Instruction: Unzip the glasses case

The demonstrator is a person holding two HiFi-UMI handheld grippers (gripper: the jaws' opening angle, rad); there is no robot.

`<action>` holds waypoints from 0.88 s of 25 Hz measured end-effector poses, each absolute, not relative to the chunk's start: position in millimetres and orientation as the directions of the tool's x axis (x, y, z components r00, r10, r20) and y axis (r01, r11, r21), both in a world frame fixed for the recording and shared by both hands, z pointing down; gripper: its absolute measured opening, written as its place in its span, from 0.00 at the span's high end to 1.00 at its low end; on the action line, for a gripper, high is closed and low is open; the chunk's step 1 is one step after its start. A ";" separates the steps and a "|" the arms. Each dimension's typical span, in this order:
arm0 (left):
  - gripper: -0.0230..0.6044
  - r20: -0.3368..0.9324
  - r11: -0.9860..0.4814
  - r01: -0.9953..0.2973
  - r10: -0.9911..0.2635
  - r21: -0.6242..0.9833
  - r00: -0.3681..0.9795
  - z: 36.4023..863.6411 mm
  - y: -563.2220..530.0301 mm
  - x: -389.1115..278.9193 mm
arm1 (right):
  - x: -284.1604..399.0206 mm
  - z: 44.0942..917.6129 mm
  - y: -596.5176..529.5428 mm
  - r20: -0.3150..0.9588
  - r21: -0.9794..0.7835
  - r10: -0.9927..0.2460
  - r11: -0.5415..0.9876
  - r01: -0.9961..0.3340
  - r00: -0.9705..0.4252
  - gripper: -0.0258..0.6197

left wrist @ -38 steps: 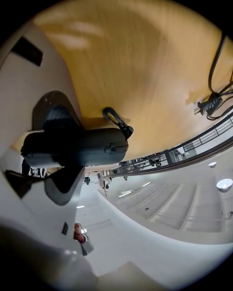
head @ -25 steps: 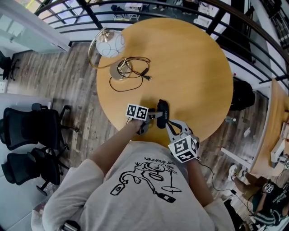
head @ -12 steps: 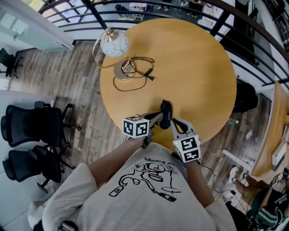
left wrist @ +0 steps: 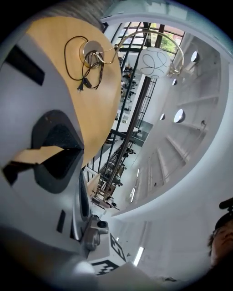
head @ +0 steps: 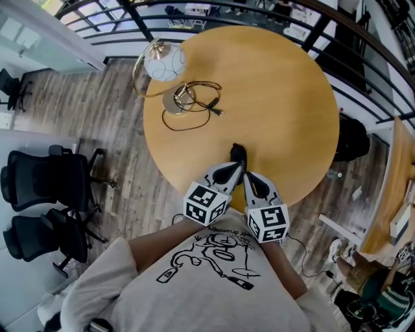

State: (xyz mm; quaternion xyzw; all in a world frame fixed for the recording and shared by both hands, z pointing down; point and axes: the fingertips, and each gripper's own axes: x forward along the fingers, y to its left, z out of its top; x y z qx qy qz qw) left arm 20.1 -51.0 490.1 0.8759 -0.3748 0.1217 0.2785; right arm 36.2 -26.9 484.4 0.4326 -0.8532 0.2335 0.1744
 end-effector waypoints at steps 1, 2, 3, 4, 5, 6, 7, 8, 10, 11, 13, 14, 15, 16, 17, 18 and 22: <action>0.95 0.424 -0.566 -0.731 -0.596 0.381 0.682 489.6 -51.0 18.4 | 37.5 483.8 -26.2 0.495 -0.247 -0.665 0.509 -0.824 -0.559 0.93; 0.95 0.427 -0.568 -0.736 -0.599 0.369 0.677 489.7 -50.7 16.8 | 39.7 483.1 -26.4 0.491 -0.246 -0.673 0.501 -0.829 -0.553 0.93; 0.95 0.432 -0.568 -0.739 -0.600 0.362 0.673 490.4 -50.0 15.8 | 42.4 482.5 -27.1 0.488 -0.245 -0.681 0.493 -0.835 -0.545 0.93; 0.95 0.436 -0.568 -0.741 -0.600 0.357 0.670 491.4 -49.0 15.4 | 45.1 482.4 -28.0 0.487 -0.245 -0.688 0.484 -0.840 -0.538 0.93; 0.95 0.440 -0.569 -0.743 -0.600 0.352 0.668 492.3 -47.9 15.5 | 47.2 482.7 -28.9 0.486 -0.248 -0.693 0.475 -0.844 -0.533 0.93; 0.95 0.442 -0.571 -0.744 -0.600 0.348 0.667 492.6 -46.9 15.9 | 48.4 483.1 -29.3 0.485 -0.252 -0.697 0.467 -0.847 -0.529 0.93; 0.95 0.441 -0.573 -0.743 -0.600 0.344 0.667 492.2 -46.1 16.3 | 48.9 483.5 -29.3 0.485 -0.255 -0.699 0.462 -0.849 -0.526 0.93; 0.95 0.439 -0.576 -0.742 -0.600 0.343 0.668 491.4 -45.7 16.6 | 48.7 483.7 -29.1 0.484 -0.257 -0.699 0.461 -0.850 -0.526 0.93; 0.95 0.435 -0.578 -0.740 -0.600 0.344 0.671 490.2 -45.1 16.8 | 47.7 483.9 -28.5 0.483 -0.255 -0.700 0.462 -0.849 -0.526 0.93; 0.95 0.435 -0.578 -0.739 -0.599 0.345 0.672 490.3 -44.6 16.9 | 47.6 484.3 -28.1 0.483 -0.256 -0.700 0.462 -0.849 -0.526 0.93; 0.95 0.437 -0.577 -0.737 -0.596 0.351 0.674 491.4 -42.8 17.4 | 48.0 485.1 -27.0 0.481 -0.259 -0.701 0.459 -0.850 -0.526 0.93; 0.95 0.437 -0.575 -0.737 -0.594 0.355 0.675 491.6 -42.2 17.5 | 48.3 485.2 -26.4 0.481 -0.261 -0.701 0.458 -0.849 -0.526 0.93; 0.95 0.437 -0.573 -0.736 -0.593 0.360 0.676 491.3 -41.9 17.4 | 48.4 484.9 -26.0 0.480 -0.262 -0.701 0.459 -0.849 -0.527 0.93; 0.95 0.437 -0.570 -0.736 -0.593 0.364 0.676 490.8 -41.7 17.1 | 48.4 484.4 -25.8 0.480 -0.262 -0.701 0.460 -0.849 -0.528 0.93; 0.95 0.437 -0.568 -0.736 -0.593 0.367 0.676 490.2 -41.5 16.9 | 48.2 483.8 -25.4 0.479 -0.260 -0.701 0.461 -0.848 -0.528 0.93; 0.95 0.436 -0.567 -0.736 -0.594 0.369 0.676 489.8 -41.1 16.7 | 48.0 483.3 -25.0 0.479 -0.258 -0.701 0.463 -0.848 -0.528 0.93; 0.95 0.434 -0.568 -0.731 -0.589 0.378 0.682 490.9 -38.0 16.8 | 46.5 483.1 -22.5 0.476 -0.248 -0.703 0.469 -0.848 -0.528 0.93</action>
